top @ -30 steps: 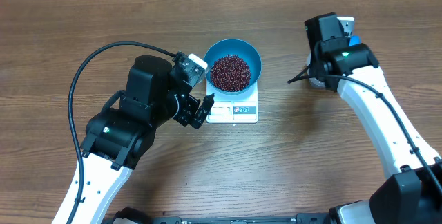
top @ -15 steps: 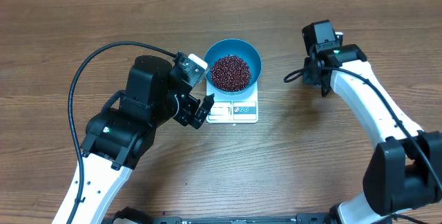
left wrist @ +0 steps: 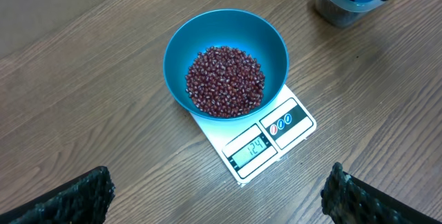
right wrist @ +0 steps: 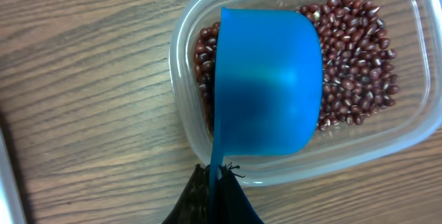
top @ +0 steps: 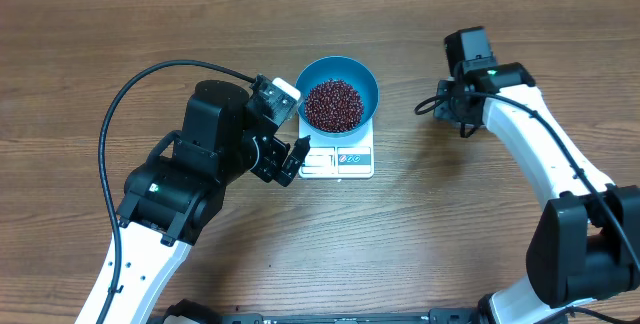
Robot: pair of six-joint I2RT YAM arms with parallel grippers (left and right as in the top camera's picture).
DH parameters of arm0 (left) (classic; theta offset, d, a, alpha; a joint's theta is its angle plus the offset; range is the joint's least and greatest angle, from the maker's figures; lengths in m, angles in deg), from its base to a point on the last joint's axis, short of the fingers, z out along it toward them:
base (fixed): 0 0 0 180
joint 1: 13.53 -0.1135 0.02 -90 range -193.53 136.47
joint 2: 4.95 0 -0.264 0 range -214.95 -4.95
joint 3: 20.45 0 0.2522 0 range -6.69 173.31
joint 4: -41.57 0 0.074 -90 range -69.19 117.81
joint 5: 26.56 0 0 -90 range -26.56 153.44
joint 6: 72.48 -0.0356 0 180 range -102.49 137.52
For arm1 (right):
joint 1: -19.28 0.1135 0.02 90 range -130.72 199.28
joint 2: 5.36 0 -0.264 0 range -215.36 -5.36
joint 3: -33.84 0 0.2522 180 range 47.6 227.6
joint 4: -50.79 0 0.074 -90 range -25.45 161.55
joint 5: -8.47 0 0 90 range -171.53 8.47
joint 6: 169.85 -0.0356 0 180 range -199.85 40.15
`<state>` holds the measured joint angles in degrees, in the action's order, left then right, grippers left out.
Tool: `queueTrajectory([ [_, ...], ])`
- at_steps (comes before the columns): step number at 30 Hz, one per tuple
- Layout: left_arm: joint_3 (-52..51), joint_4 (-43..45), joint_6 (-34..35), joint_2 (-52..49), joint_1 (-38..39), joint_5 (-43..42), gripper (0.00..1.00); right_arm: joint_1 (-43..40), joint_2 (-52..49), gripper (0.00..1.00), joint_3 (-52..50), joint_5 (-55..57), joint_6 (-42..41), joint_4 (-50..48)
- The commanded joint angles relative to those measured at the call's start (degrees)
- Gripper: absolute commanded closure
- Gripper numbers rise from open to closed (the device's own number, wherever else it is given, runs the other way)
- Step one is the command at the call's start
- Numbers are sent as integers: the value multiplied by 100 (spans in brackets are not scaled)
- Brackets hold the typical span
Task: Scoop item into bowl and weigh 150g on scale
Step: 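Move the blue scoop to the bean tub and dip it in with the right gripper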
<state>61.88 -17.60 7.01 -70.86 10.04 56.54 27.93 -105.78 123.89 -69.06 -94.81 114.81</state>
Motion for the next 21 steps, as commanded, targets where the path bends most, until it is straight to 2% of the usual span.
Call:
queueTrajectory([
  [1, 20, 20, 44, 2, -31, -61, 1, -339, 181, 96, -9, -671, -20, -94],
  [13, 20, 17, 44, 2, -31, -63, 1, -1996, 190, 96, -11, -2852, 199, -46],
  [16, 20, 20, 46, 2, -31, -63, 0, -2452, 192, 96, -9, -4074, 501, -33],
  [21, 20, 20, 48, 2, -31, -66, 1, -2900, 212, 96, -9, -4369, 704, 201],
])
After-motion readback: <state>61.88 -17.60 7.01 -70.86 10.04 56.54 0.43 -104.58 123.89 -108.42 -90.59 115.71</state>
